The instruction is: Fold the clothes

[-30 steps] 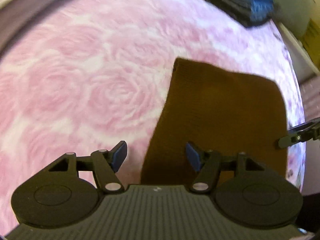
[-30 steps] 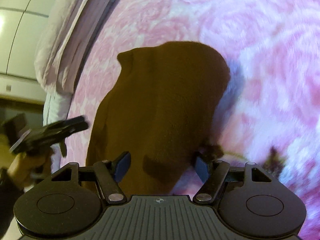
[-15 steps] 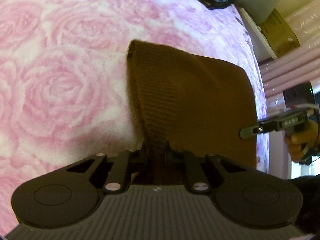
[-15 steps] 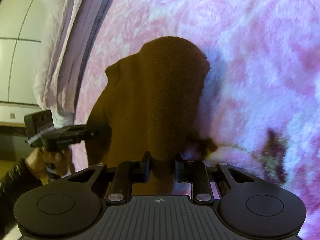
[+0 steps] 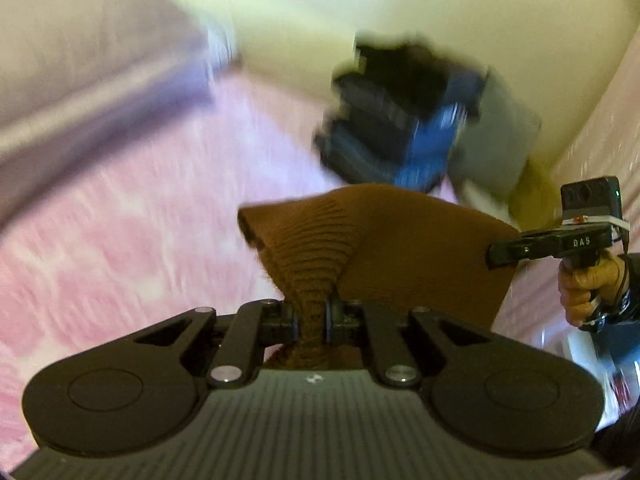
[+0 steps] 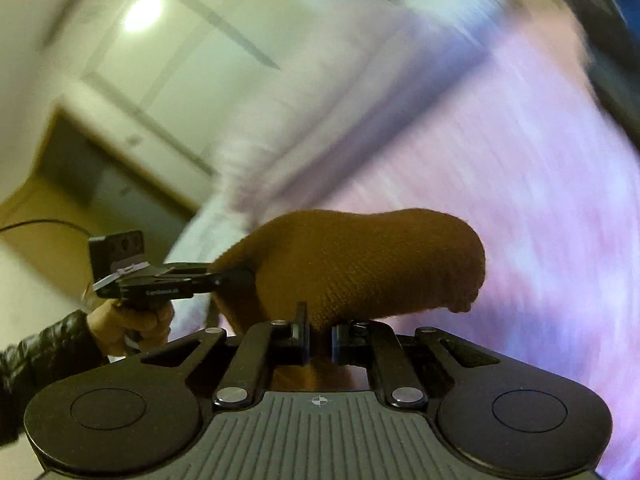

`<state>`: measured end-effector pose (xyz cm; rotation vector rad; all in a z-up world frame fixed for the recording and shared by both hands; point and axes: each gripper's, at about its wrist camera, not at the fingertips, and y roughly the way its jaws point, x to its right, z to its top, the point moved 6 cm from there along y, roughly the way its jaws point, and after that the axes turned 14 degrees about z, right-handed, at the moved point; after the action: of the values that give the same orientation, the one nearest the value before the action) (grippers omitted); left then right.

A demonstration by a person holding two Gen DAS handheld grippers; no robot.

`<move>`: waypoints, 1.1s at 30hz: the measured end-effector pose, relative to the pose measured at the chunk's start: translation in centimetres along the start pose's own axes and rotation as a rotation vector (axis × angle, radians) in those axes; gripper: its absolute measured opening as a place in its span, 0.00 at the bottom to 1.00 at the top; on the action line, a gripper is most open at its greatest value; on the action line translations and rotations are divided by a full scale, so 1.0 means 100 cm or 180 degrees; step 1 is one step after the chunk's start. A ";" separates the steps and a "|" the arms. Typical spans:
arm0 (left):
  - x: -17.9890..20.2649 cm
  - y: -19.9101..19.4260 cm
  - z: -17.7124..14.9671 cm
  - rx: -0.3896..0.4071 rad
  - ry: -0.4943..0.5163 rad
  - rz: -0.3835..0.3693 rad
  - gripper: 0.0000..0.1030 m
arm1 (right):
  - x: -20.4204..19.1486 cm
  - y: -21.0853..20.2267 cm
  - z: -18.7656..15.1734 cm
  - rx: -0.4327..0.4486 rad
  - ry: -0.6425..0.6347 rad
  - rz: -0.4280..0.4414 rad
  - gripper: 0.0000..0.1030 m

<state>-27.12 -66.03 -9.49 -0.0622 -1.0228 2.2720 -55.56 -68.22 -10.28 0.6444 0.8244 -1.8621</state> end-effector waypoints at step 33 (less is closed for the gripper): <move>0.003 -0.123 -0.294 -0.0019 -0.0910 0.0929 0.10 | -0.116 0.127 -0.223 -0.1369 -0.0890 0.0184 0.08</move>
<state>-12.35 -40.43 -21.47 0.1225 -1.2341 2.5963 -37.61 -48.43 -19.21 0.1329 0.9662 -1.6045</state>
